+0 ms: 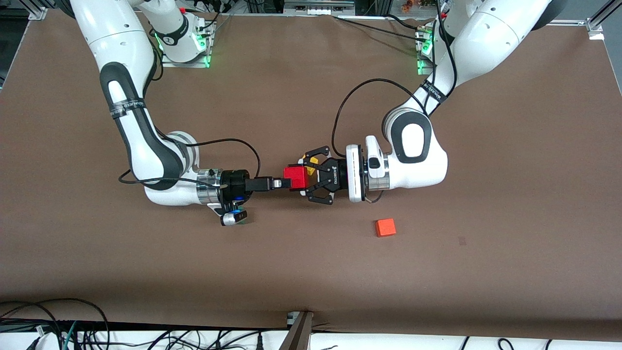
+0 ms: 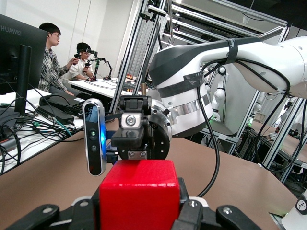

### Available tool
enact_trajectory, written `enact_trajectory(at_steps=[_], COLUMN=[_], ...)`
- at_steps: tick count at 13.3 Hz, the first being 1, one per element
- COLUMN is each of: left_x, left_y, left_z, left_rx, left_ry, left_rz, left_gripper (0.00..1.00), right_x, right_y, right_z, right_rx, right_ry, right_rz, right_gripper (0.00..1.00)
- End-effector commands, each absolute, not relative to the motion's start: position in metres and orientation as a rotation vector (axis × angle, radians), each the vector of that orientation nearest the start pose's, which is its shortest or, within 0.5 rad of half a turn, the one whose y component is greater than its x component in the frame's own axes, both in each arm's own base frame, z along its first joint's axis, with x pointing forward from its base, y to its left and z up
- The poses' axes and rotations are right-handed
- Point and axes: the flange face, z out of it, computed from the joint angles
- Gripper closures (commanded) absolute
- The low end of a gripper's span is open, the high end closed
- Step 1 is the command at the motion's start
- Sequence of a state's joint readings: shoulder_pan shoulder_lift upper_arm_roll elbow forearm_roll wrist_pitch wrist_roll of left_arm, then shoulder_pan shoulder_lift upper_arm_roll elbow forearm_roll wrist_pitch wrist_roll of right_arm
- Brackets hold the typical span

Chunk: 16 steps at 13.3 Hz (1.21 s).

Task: Pass red block to right arm, stack on blue
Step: 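Grasp the red cube with the right gripper while the left gripper releases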

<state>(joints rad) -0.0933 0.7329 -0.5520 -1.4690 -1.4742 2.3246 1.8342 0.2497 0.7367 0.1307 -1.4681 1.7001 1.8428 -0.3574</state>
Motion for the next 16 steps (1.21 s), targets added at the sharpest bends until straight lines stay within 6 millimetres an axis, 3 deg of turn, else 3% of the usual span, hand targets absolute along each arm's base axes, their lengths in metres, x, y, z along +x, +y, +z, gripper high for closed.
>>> enact_trajectory(at_steps=[1,2,4,7,8,10,12,16], left_x=[0.640,0.640,0.640,0.640,0.638,0.634,0.630,0.636], left_y=[-0.393,-0.392,-0.392,-0.392,-0.394,-0.399,-0.407,-0.397], left_z=[0.339,0.338,0.337,0.337,0.337,0.337,0.340,0.345], left_rx=[1.466,1.468,1.468,1.468,1.469,1.458,1.447,1.451], left_ry=[-0.988,-0.981,-0.980,-0.980,-0.965,-0.905,-0.903,-0.903], left_rz=[0.999,0.998,0.997,0.997,0.990,0.989,0.986,0.989], left_gripper=[1.00,1.00,1.00,1.00,1.00,0.00,0.00,0.00], right_x=[0.652,0.651,0.651,0.650,0.651,0.651,0.652,0.656], right_y=[0.329,0.329,0.329,0.327,0.325,0.325,0.323,0.315], right_z=[0.313,0.315,0.317,0.322,0.322,0.322,0.323,0.323], right_rx=[-1.531,-1.531,-1.531,-1.526,-1.525,-1.525,-1.525,-1.534], right_ry=[0.209,0.200,0.198,0.190,0.191,0.191,0.198,0.200], right_rz=[0.252,0.245,0.244,0.244,0.245,0.245,0.245,0.237], right_gripper=[0.19,0.41,0.47,0.74,0.77,0.77,0.77,0.77])
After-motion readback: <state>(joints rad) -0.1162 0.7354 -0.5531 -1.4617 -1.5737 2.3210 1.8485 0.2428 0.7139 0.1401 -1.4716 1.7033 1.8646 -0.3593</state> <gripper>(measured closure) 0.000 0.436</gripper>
